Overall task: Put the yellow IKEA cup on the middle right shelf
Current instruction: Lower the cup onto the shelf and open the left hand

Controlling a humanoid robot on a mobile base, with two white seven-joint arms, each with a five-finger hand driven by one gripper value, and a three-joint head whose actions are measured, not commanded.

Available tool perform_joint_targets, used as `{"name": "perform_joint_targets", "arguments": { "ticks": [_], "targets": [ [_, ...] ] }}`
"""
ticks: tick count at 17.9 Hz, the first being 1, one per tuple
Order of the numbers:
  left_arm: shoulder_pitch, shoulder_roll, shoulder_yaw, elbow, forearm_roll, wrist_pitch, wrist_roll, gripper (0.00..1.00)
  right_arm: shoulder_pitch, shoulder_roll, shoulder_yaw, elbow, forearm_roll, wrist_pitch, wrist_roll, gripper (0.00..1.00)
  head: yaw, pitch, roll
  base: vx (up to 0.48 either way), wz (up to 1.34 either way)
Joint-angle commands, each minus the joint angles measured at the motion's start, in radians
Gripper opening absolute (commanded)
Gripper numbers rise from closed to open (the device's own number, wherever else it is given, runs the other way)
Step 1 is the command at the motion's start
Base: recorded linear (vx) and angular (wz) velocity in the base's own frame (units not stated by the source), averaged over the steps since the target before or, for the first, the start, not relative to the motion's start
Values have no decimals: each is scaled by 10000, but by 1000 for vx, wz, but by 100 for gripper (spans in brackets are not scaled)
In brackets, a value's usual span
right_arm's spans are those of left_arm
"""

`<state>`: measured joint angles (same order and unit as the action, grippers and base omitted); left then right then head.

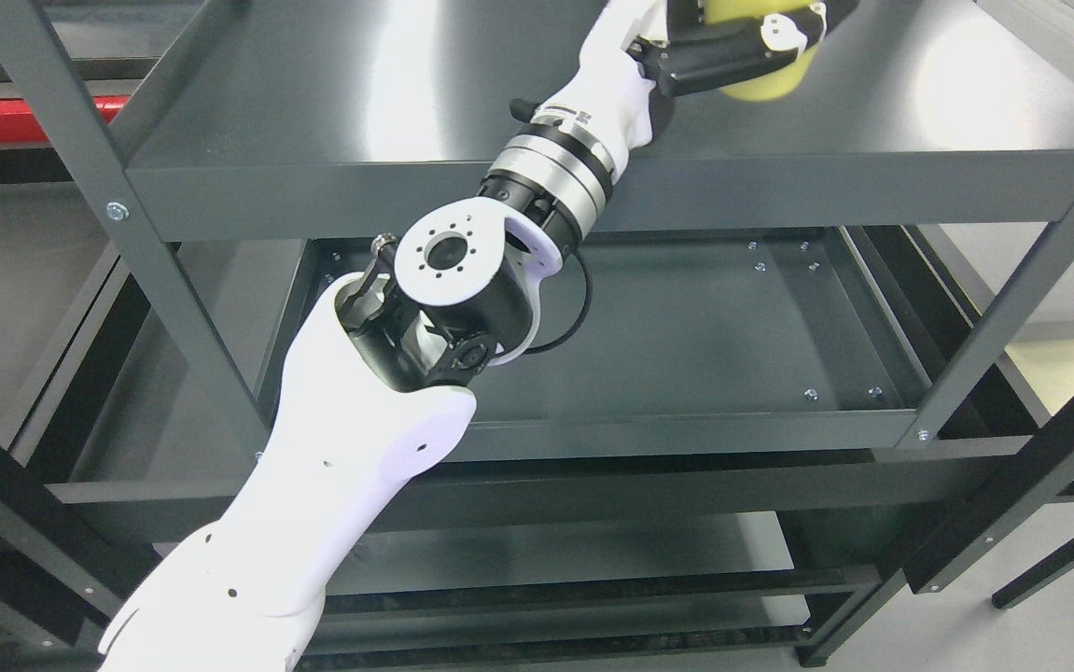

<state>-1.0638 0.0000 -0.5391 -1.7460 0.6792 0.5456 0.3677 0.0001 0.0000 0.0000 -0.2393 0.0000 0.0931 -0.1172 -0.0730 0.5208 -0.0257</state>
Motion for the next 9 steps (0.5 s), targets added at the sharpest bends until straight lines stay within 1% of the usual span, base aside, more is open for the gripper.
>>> {"name": "perform_joint_targets", "arguments": {
  "ticks": [1,3,4,5,7,9],
  "targets": [
    [-376,174,311,126,786,1306,433,0,137,-175,169,0,-245,4,6,99,0,0,0,0,0],
    [-422,174,619,126,724,1768,770,1,137,-175,169,0,-245,4,6,99,0,0,0,0,0],
    [-422,174,681,111,663,1800,924,2,137,-175,169,0,-245,4,6,99,0,0,0,0,0],
    [-422,174,681,80,526,1800,940,6,137,-175,169,0,-245,4,6,99,0,0,0,0,0],
    [-422,174,696,-27,417,1800,940,14,137,-175,169,-15,-245,4,6,99,0,0,0,0,0],
    [-422,174,681,-196,417,1876,925,31,137,-175,169,0,-245,4,6,99,0,0,0,0,0]
  ]
}}
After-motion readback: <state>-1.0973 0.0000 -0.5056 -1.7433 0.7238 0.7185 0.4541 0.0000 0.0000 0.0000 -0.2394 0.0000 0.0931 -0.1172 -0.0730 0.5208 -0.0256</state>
